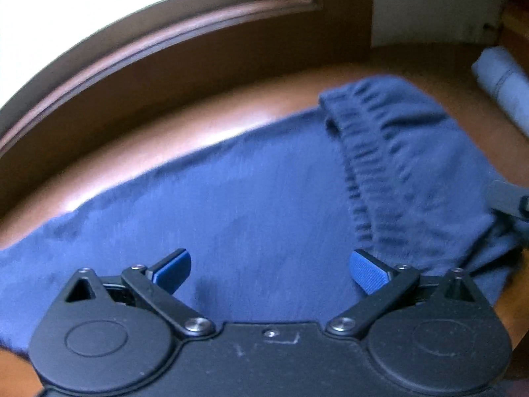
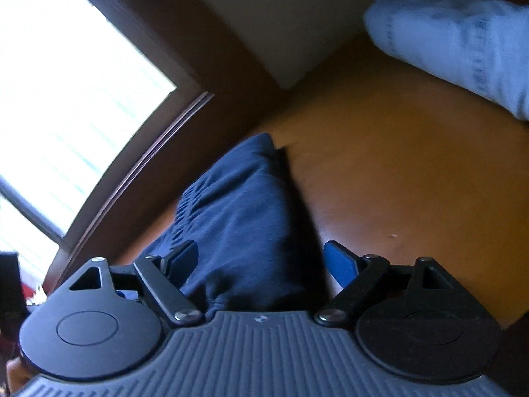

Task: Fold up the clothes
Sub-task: 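Fold the held waistband over onto the sweatpants with the right gripper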

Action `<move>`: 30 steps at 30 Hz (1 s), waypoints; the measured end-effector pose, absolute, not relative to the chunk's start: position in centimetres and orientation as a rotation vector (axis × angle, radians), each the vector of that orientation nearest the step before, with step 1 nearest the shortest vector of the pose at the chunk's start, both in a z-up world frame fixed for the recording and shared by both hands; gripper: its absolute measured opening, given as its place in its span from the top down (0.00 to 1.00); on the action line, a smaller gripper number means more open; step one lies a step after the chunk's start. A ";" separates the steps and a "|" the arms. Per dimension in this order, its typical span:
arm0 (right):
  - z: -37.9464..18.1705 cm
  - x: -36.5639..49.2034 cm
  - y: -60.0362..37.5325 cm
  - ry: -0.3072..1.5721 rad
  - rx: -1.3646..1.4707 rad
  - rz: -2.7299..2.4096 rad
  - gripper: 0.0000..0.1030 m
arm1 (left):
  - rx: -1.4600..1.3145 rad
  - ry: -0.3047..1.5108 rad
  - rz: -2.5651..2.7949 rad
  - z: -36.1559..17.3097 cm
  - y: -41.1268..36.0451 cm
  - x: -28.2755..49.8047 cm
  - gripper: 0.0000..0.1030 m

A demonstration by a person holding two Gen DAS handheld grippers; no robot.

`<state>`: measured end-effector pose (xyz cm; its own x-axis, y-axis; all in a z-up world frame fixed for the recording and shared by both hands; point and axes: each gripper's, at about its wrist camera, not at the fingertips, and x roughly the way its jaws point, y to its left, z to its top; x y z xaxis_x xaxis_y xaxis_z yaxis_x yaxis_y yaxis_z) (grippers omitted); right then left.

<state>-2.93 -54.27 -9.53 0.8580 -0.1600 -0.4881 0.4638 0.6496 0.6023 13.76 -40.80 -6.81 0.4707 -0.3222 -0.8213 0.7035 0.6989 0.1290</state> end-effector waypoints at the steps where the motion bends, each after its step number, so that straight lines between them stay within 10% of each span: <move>1: -9.6 -2.5 -53.7 0.429 0.748 -0.365 0.35 | 0.477 0.879 -0.660 -6.8 -40.5 13.9 0.00; 8: -8.8 -1.0 -52.9 0.418 0.655 -0.391 0.66 | 0.490 0.876 -0.688 -6.8 -40.0 13.2 0.00; 14: -4.7 -0.3 -48.9 0.397 0.319 -0.321 0.70 | 0.486 0.870 -0.688 -6.4 -39.4 12.7 0.00; 25: -6.3 -1.2 -51.0 0.521 0.368 -0.315 0.65 | 0.408 0.821 -0.716 -4.4 -39.0 14.2 0.00; 30: -6.1 -2.1 -54.2 0.583 0.498 -0.250 0.35 | 0.478 0.752 -0.680 -5.2 -40.4 12.4 0.01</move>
<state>-2.12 -54.20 -6.06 0.8094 -0.0866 -0.5808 0.3616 0.8528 0.3768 12.39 -40.40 -5.19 0.5379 -0.3844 -0.7503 0.7079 0.6893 0.1544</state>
